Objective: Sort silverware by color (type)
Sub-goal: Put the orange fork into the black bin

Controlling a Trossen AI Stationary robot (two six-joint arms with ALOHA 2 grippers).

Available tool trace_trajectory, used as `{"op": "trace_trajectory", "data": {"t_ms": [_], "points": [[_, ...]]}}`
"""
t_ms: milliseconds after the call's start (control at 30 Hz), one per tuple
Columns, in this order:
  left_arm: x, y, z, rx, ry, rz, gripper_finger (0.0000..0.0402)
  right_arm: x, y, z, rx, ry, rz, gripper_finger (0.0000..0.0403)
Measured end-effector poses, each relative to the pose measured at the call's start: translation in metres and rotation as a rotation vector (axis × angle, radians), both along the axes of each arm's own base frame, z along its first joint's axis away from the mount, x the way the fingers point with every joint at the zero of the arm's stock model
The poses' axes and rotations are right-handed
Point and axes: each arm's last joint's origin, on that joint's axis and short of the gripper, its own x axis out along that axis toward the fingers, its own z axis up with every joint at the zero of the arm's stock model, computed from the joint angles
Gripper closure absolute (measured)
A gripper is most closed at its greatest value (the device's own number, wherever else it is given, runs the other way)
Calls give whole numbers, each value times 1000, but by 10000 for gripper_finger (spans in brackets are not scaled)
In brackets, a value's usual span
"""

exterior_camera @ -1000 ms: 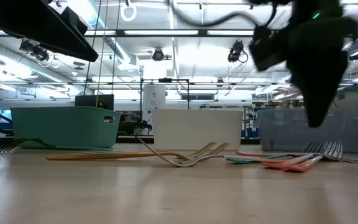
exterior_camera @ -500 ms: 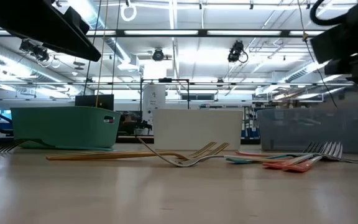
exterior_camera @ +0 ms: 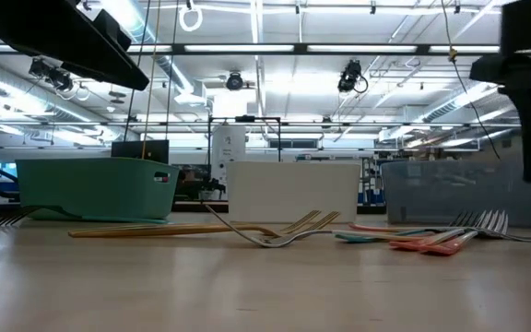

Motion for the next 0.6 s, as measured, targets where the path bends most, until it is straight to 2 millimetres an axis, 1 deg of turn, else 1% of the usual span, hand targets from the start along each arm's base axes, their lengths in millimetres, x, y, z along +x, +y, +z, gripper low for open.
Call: {"op": "trace_trajectory", "data": {"t_ms": [133, 300, 433, 600], "points": [[-1, -2, 0, 0, 0, -7, 257, -9, 8, -5, 12, -2, 44, 171], [-1, -2, 0, 0, 0, -8, 257, -23, 12, -14, -39, -23, 92, 186], [-1, -2, 0, 1, 0, -8, 257, -31, 9, -23, -83, -23, 114, 203], [-1, -1, 0, 0, 0, -5, 257, -35, 4, -34, -101, -30, 152, 223]]}}
